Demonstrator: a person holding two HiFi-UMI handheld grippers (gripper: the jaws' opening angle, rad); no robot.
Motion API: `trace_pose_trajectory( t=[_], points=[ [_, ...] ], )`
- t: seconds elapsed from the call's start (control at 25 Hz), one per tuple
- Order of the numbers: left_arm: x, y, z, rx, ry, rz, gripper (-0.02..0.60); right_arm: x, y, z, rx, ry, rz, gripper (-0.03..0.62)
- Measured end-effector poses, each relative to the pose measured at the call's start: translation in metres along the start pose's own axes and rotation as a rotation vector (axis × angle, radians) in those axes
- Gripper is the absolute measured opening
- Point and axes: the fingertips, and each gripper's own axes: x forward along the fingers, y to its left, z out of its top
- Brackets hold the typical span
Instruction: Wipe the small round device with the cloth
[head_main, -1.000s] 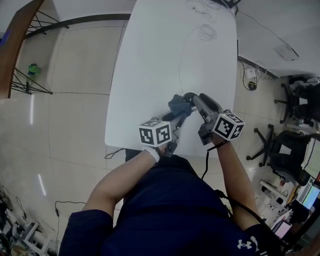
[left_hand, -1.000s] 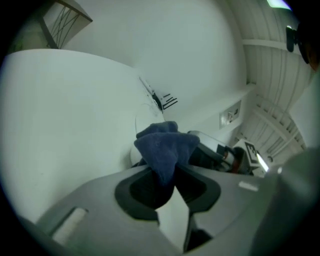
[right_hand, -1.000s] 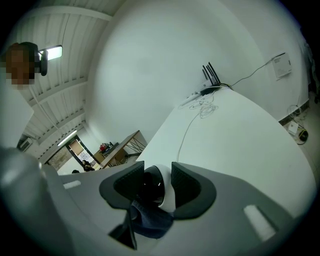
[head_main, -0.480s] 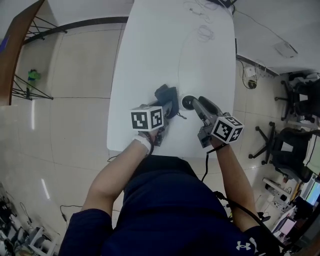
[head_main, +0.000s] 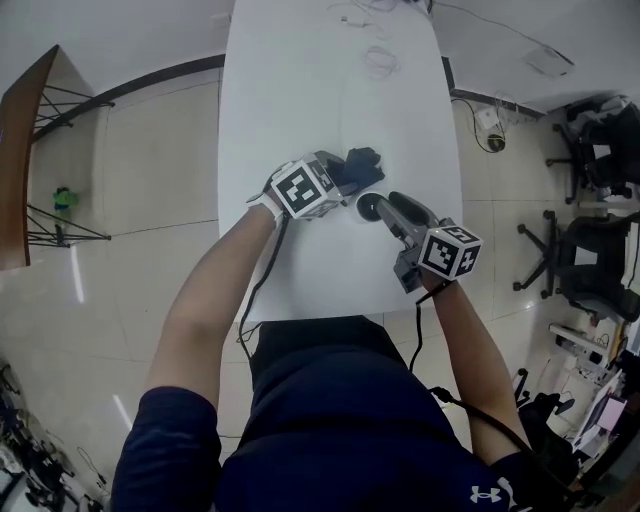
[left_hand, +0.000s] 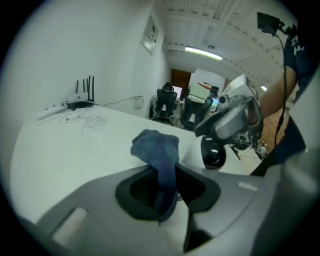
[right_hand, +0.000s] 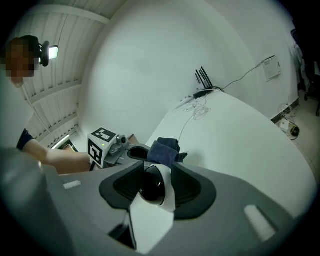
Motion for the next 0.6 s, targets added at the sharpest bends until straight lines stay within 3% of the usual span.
trace_pose_trajectory(
  t=[0.12,0.36,0.52,0.6],
  points=[
    [0.001,-0.006,-0.014,-0.078,0.002,0.020,0.092,0.000,-0.001,0.001,0.011,-0.015,-0.012,0.175],
    [-0.007,-0.029,-0.043,-0.337,-0.043,0.151,0.092,-0.002,-0.006,0.000,0.013,-0.015,-0.010,0.175],
    [-0.008,-0.053,-0.053,-0.536,-0.070,0.247,0.092,-0.005,-0.008,0.002,0.013,-0.015,-0.003,0.175],
    [-0.005,-0.069,-0.053,-0.680,-0.105,0.260,0.092,-0.005,-0.007,0.003,0.011,-0.017,0.000,0.175]
  ],
)
